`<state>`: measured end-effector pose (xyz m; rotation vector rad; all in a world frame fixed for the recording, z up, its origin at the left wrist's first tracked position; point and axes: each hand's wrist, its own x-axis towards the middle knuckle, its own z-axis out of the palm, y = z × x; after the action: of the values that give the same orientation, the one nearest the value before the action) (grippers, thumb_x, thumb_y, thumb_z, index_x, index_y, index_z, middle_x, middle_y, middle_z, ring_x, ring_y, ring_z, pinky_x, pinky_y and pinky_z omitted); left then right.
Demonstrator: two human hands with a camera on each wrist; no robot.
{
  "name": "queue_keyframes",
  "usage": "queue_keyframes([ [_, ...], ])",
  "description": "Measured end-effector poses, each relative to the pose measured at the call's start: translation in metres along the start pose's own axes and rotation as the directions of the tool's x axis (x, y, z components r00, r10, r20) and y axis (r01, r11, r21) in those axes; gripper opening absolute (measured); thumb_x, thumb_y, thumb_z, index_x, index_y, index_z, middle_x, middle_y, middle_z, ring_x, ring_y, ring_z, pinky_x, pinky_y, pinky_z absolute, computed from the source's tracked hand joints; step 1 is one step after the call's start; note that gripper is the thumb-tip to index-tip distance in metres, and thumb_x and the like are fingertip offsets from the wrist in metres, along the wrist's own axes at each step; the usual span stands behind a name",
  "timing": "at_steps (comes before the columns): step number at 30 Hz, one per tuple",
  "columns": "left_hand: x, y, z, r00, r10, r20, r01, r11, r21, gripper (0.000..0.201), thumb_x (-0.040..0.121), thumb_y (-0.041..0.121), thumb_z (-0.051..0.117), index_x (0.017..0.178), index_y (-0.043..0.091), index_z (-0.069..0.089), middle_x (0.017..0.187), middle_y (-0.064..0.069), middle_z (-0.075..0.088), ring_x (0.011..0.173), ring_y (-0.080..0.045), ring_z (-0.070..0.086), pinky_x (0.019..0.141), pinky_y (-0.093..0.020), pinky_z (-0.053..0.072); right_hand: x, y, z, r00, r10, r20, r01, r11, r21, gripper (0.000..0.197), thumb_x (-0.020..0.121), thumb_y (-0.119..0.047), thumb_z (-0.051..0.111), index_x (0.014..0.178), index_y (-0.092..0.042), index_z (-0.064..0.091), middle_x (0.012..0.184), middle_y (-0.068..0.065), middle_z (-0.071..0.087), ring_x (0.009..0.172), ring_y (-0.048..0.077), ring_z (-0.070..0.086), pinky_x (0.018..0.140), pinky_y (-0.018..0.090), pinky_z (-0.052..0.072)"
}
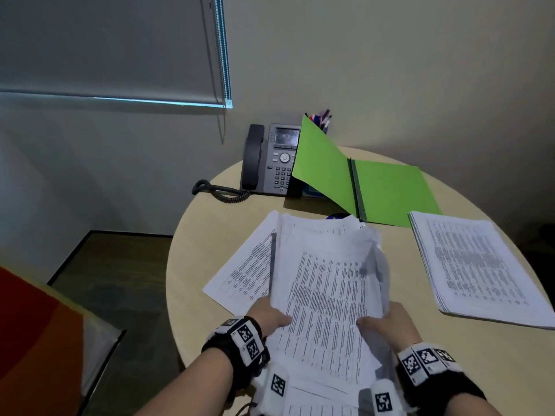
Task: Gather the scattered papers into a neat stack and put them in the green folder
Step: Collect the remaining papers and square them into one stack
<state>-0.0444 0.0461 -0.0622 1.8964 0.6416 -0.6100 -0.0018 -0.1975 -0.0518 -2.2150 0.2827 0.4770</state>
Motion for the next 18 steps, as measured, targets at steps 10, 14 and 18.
queue_keyframes([
  [10,-0.004,0.009,-0.006,0.985,0.140,0.099,-0.089,0.909,-0.407,0.043,0.085,0.008,0.066,0.125,0.002,0.053,0.107,-0.010,0.062,0.101,-0.025,0.057,0.097,-0.035,0.044,-0.004,-0.007,-0.029,0.997,-0.006,0.081,-0.045,0.787,0.616,0.079,0.048,-0.017,0.092,0.115,0.000,0.055,0.100,0.017,0.068,0.087,0.027,0.065,0.068,0.028,0.055],
  [14,-0.005,0.021,0.002,0.985,0.170,0.043,-0.144,0.927,-0.347,0.020,0.089,0.017,0.061,0.109,0.014,0.056,0.099,-0.005,0.061,0.093,-0.021,0.057,0.085,-0.029,0.042,-0.005,0.000,-0.038,0.990,0.102,0.093,-0.137,0.696,0.704,0.058,0.070,0.017,0.067,0.124,0.016,0.048,0.110,0.026,0.059,0.084,0.029,0.060,0.068,0.032,0.053],
  [18,0.011,0.019,0.002,0.951,0.197,-0.240,-0.240,0.956,-0.167,0.009,0.083,0.019,0.064,0.075,0.017,0.059,0.071,-0.003,0.057,0.068,-0.019,0.054,0.075,-0.036,0.049,-0.006,0.012,-0.041,0.979,0.206,-0.008,-0.160,0.783,0.601,0.043,0.080,0.016,0.058,0.123,0.016,0.049,0.106,0.025,0.059,0.081,0.030,0.058,0.067,0.031,0.044],
])
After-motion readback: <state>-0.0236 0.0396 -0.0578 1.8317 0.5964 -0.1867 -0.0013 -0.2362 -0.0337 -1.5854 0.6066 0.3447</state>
